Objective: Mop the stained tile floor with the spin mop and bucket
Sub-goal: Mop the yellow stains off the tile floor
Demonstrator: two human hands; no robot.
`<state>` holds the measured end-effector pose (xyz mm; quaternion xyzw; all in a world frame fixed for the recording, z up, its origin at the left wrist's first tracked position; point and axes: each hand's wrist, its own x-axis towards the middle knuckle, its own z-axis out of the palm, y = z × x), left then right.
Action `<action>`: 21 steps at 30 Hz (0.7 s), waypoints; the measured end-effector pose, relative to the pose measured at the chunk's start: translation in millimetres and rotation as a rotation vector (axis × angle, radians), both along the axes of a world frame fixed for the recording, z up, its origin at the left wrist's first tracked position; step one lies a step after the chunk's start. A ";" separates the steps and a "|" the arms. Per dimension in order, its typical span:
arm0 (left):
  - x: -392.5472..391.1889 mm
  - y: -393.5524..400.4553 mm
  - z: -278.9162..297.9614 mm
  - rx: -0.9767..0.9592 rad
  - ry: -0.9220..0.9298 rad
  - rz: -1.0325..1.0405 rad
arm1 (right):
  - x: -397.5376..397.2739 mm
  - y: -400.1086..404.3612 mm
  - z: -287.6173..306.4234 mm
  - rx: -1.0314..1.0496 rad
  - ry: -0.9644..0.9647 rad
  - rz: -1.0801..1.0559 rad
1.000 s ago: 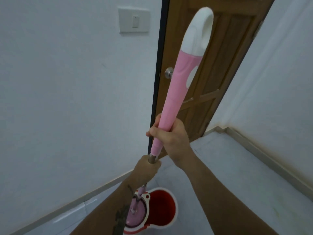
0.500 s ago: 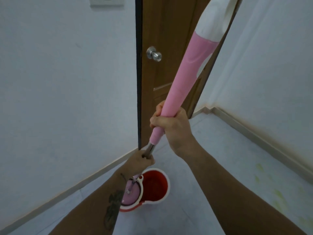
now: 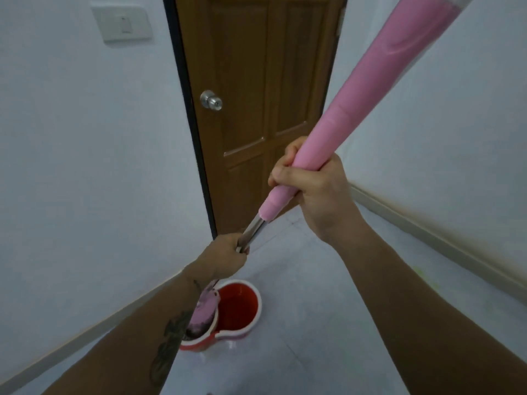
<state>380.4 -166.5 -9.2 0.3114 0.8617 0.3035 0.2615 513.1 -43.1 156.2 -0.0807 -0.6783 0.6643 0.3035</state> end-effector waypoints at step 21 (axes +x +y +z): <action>239.1 321.6 -12.2 -0.087 0.090 -0.817 | 311.1 195.2 17.5 0.053 -0.069 -0.650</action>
